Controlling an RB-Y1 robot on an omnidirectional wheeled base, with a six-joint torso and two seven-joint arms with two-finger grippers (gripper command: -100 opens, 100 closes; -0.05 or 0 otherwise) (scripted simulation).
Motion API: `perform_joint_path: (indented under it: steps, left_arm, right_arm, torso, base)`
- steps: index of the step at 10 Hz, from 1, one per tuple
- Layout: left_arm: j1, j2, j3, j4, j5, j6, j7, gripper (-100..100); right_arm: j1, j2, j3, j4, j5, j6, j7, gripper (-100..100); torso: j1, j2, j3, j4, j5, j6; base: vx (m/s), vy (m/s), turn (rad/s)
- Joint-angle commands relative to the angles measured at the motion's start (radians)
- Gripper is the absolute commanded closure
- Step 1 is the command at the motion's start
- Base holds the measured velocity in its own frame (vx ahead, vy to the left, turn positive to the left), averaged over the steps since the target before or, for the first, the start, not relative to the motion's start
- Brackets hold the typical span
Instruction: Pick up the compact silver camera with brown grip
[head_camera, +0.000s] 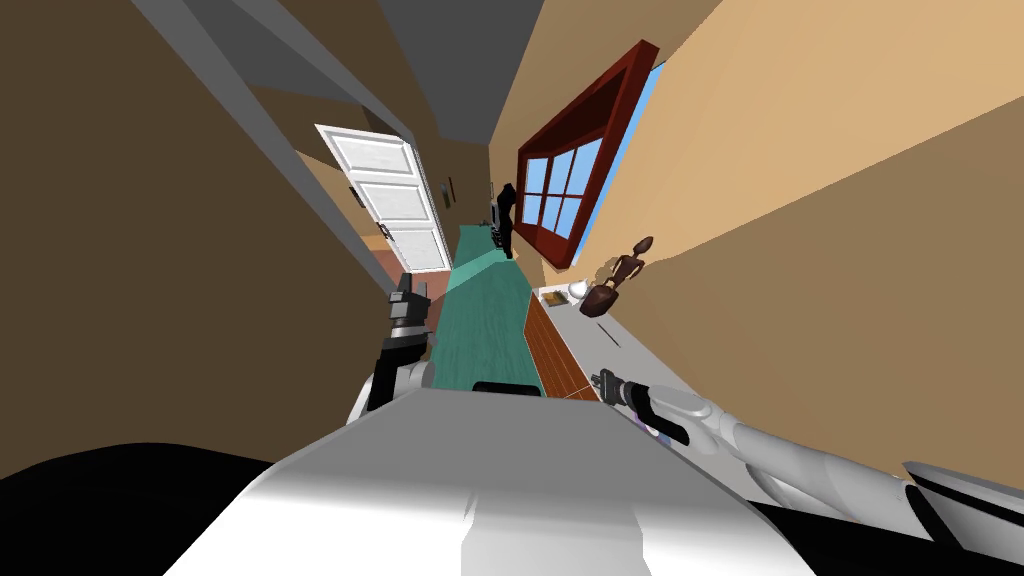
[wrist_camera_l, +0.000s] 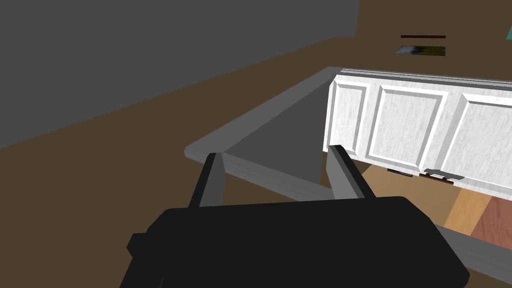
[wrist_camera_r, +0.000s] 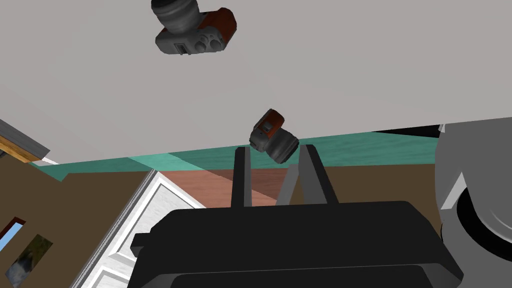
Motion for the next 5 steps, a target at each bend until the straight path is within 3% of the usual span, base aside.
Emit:
perform_joint_path:
  steps: [1, 2, 4, 5]
  left_arm:
    - [0.0, 0.0, 0.0, 0.0, 0.0, 0.0, 0.0, 0]
    - [0.0, 0.0, 0.0, 0.0, 0.0, 0.0, 0.0, 0]
    - [0.0, 0.0, 0.0, 0.0, 0.0, 0.0, 0.0, 0]
    - [0.0, 0.0, 0.0, 0.0, 0.0, 0.0, 0.0, 0]
  right_arm:
    - [0.0, 0.0, 0.0, 0.0, 0.0, 0.0, 0.0, 0]
    - [-0.012, -0.029, 0.012, -0.025, -0.005, -0.002, -0.008, 100]
    - [-0.014, -0.039, 0.013, -0.035, -0.006, -0.001, -0.009, 100]
    - [-0.014, -0.041, 0.014, -0.037, -0.006, -0.001, -0.01, 0]
  torso:
    - [0.0, 0.0, 0.0, 0.0, 0.0, 0.0]
    - [0.0, 0.0, 0.0, 0.0, 0.0, 0.0]
    - [0.001, 0.001, 0.001, 0.0, 0.0, 0.001]
    - [0.0, 0.001, 0.0, 0.0, 0.0, 0.0]
  base:
    - [0.0, 0.0, 0.0]
    - [-0.009, 0.005, -0.07]
    - [-0.01, 0.007, -0.043]
    - [0.0, 0.0, 0.0]
